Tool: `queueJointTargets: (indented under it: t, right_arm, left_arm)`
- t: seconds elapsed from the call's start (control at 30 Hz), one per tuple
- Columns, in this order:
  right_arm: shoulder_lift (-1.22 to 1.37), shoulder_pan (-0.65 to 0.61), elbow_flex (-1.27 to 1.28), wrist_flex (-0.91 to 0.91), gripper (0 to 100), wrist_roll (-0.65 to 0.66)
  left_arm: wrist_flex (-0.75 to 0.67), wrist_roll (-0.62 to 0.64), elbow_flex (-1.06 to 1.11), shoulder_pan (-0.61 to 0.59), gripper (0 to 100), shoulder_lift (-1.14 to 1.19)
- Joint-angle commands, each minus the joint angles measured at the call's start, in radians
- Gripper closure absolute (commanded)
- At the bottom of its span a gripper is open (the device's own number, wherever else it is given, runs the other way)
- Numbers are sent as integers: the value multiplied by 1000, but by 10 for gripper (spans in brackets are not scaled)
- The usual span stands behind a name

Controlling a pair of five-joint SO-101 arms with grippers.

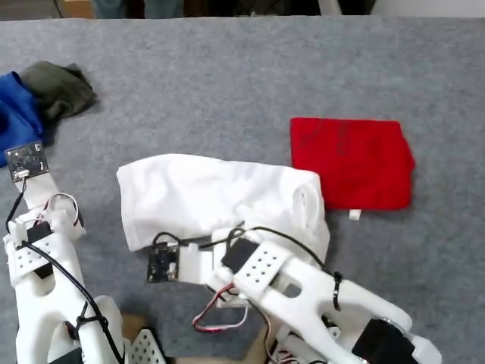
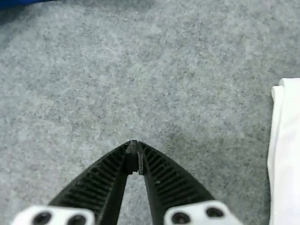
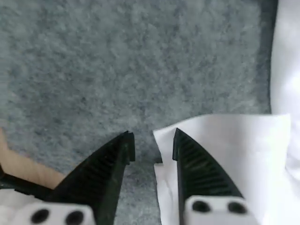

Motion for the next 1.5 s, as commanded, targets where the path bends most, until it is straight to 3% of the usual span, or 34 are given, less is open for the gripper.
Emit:
queueJointTargets:
  t: [0.0,0.6,0.8,0.9,1.07,1.23,1.33,1.47]
  right_arm:
    - [2,78,8,-12,850,-5]
    - [28,112,82,-127,852,-3]
    - [168,115,-7,-129,979,-8]
    - [203,138,-41,-126,985,-9]
    - [174,267,-127,-94,985,-9]
    - [27,436,-331,77,985,-9]
    - [-54,563,-433,100,985,-9]
    - [-58,721,-449,-26,985,-60]
  left_arm:
    - [-15,8,-13,1,970,-3]
    - [-17,5,-5,13,970,-3]
    - [-14,6,-7,10,970,-3]
    - [-12,6,-12,8,970,-5]
    - [166,23,-102,2,970,-5]
    - [224,192,-133,5,970,-3]
    - [264,193,-170,102,962,6]
    - [265,196,-174,291,859,8]
